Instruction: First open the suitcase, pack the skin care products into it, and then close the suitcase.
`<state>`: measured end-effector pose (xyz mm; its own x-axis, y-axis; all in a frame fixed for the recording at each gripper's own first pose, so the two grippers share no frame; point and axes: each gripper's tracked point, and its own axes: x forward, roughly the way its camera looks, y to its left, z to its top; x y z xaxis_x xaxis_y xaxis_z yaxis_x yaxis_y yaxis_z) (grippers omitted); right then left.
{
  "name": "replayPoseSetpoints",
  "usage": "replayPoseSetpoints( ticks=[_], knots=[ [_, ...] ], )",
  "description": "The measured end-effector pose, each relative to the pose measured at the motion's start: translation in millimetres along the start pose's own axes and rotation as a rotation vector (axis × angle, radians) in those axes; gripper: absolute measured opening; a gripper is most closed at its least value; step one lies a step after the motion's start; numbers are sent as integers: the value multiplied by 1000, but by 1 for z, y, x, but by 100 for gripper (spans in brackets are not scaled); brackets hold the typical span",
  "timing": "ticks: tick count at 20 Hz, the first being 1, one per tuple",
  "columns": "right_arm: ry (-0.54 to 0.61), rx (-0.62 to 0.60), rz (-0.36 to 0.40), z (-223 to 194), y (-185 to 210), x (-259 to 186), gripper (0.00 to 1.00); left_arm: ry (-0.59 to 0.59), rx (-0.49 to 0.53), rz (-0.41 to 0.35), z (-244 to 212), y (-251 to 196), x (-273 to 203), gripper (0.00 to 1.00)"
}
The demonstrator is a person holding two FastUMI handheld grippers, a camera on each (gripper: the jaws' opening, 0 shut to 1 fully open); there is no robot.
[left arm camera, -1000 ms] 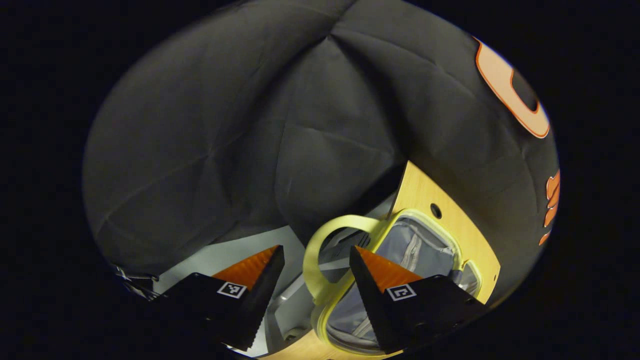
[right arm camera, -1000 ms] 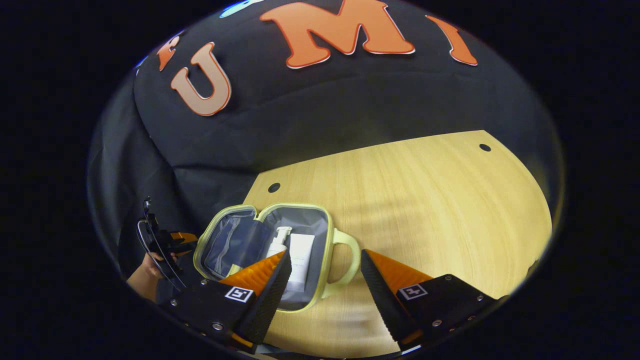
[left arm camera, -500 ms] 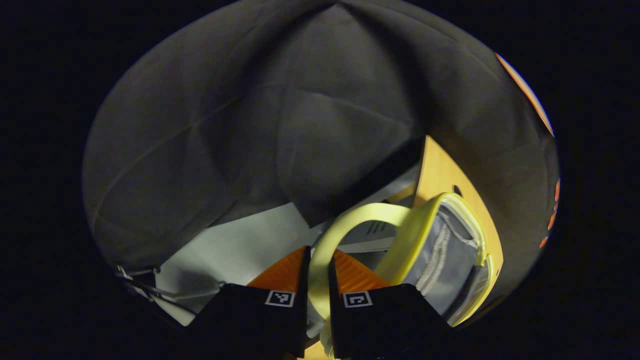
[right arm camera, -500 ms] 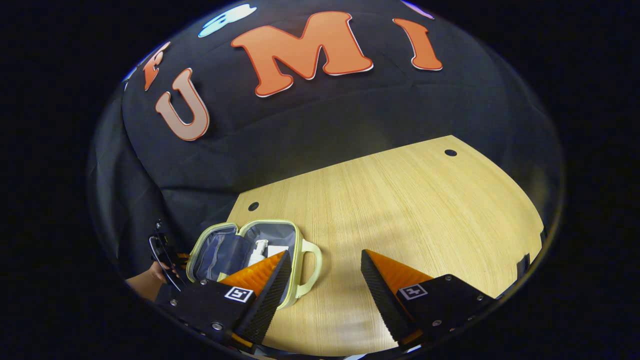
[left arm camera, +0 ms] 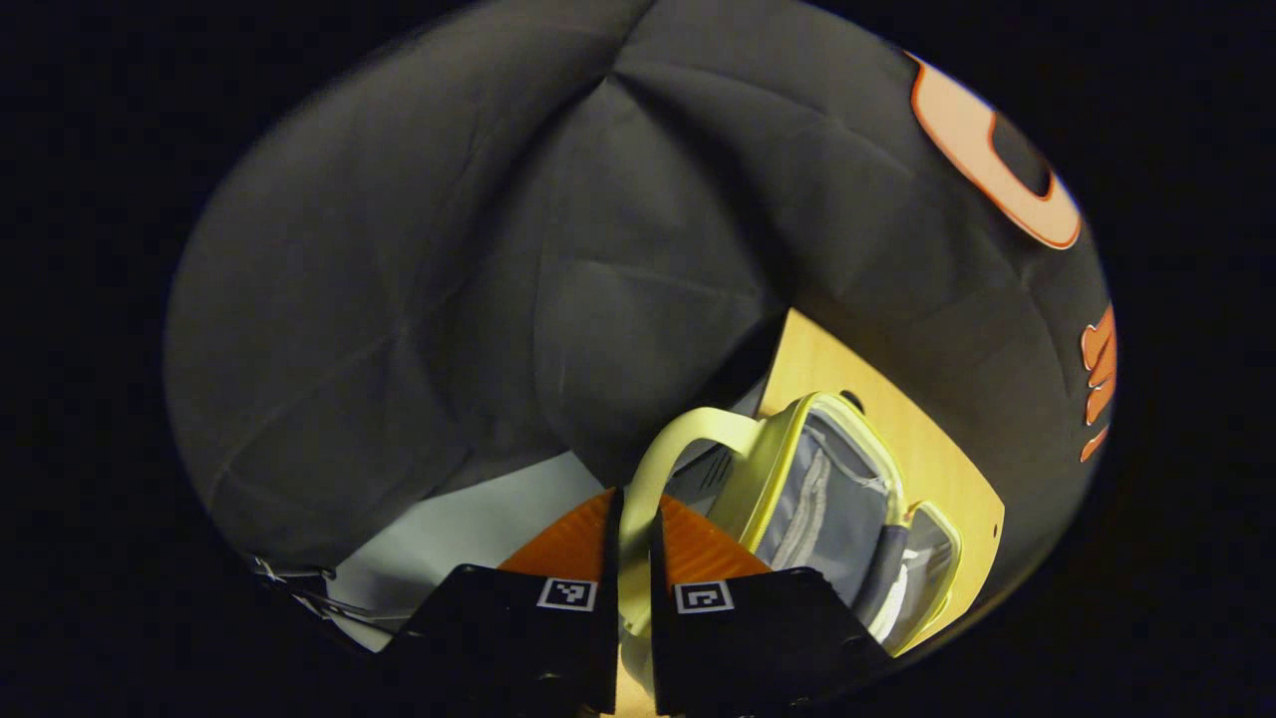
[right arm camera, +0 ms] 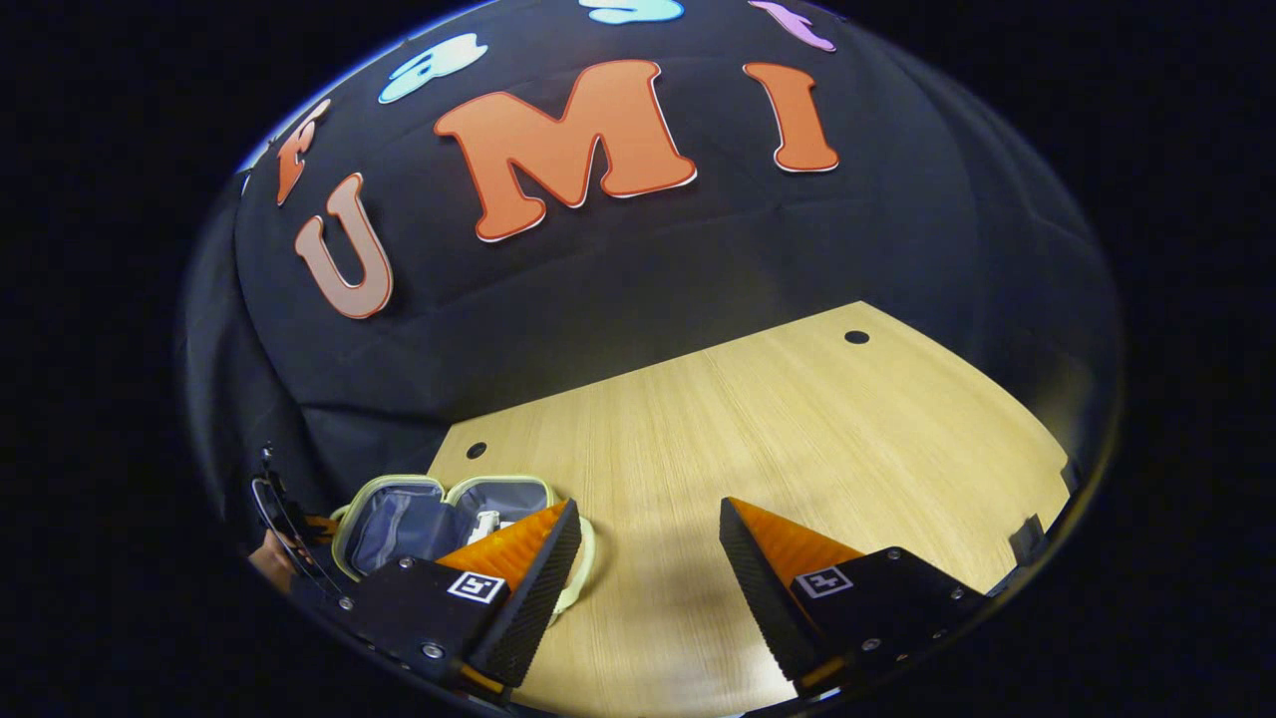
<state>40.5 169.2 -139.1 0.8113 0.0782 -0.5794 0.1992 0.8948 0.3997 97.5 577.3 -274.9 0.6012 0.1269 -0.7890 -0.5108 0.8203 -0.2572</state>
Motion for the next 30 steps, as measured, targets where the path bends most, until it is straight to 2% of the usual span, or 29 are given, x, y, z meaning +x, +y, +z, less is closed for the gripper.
replayPoseSetpoints(
  ticks=[3, 7, 10, 11, 12, 13, 14, 18, 22, 25, 28, 30],
  knots=[
    [-22, -18, -8, 12, -19, 0, 90, -79, 44, -42, 18, -29, -46, 14],
    [-88, -39, -25, 36, -52, -4, 91, -175, 79, -132, 32, -93, -112, 14],
    [-114, -57, -27, 48, -79, -9, 92, -210, 112, -178, 30, -139, -149, 14],
    [-118, -57, -30, 50, -89, -11, 92, -238, 118, -172, 31, -149, -155, 14],
    [-125, -53, -29, 54, -100, -12, 92, -246, 124, -183, 34, -167, -167, 3],
    [-131, -45, -27, 58, -109, -14, 92, -237, 155, -149, 28, -175, -171, 5],
    [-135, -32, -24, 61, -118, -15, 92, -250, 173, -147, 22, -189, -176, 5],
    [-151, -15, -28, 69, -157, -24, 93, -273, 299, -205, -7, -275, -209, 5],
    [-148, -22, -25, 73, -189, -28, 93, -284, 487, -189, -53, -359, -195, 5],
    [-139, -14, -21, 73, -207, -32, 93, -247, 581, -233, -101, -407, -175, 5],
    [-142, -11, -37, 76, -225, -34, 93, -215, 650, -250, -141, -450, -154, 5],
    [-141, 1, -46, 76, -233, -35, 93, -162, 622, -290, -165, -473, -136, 5]
  ],
)
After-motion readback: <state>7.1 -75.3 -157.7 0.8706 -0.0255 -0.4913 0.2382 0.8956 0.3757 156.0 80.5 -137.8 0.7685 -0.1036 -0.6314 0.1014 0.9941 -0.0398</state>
